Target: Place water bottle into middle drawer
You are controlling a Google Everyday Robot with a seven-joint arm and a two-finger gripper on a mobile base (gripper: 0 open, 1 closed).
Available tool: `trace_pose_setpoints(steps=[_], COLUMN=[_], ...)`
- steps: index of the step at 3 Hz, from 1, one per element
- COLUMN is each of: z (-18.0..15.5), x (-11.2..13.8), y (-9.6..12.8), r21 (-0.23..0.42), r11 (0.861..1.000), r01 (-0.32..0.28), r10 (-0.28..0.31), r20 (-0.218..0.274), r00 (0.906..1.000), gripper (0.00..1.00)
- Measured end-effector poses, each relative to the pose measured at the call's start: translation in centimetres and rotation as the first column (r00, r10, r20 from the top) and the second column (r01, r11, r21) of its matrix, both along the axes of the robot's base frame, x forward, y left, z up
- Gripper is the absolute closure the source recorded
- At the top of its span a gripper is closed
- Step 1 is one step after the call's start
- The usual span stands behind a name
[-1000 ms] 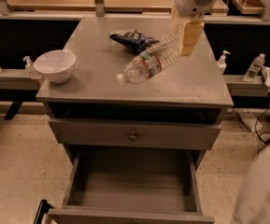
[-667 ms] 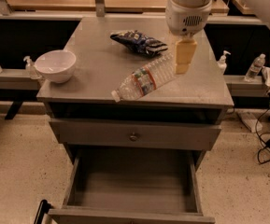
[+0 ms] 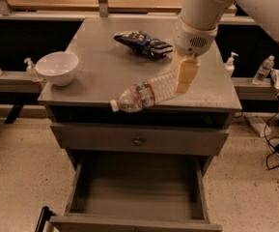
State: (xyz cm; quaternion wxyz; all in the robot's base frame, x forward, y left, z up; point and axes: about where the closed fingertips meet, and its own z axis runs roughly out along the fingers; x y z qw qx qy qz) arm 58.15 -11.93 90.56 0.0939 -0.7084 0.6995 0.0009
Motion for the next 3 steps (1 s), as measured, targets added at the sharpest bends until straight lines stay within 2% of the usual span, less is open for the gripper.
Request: trace_pose_setpoints(steps=[1, 2, 3], z=[-2.4, -6.9, -10.4], x=[-5.9, -11.0, -13.9], y=[-0.1, 0.0, -0.4], r21=[0.162, 0.205, 0.172], r11=[0.964, 0.904, 0.889], r01=[0.211, 0.375, 0.425], r10=[-0.199, -0.328, -0.361], r20=[-0.088, -0.227, -0.311], r00=[0.9761, 0.9169, 0.8795], gripper=[1.0, 1.0, 1.0])
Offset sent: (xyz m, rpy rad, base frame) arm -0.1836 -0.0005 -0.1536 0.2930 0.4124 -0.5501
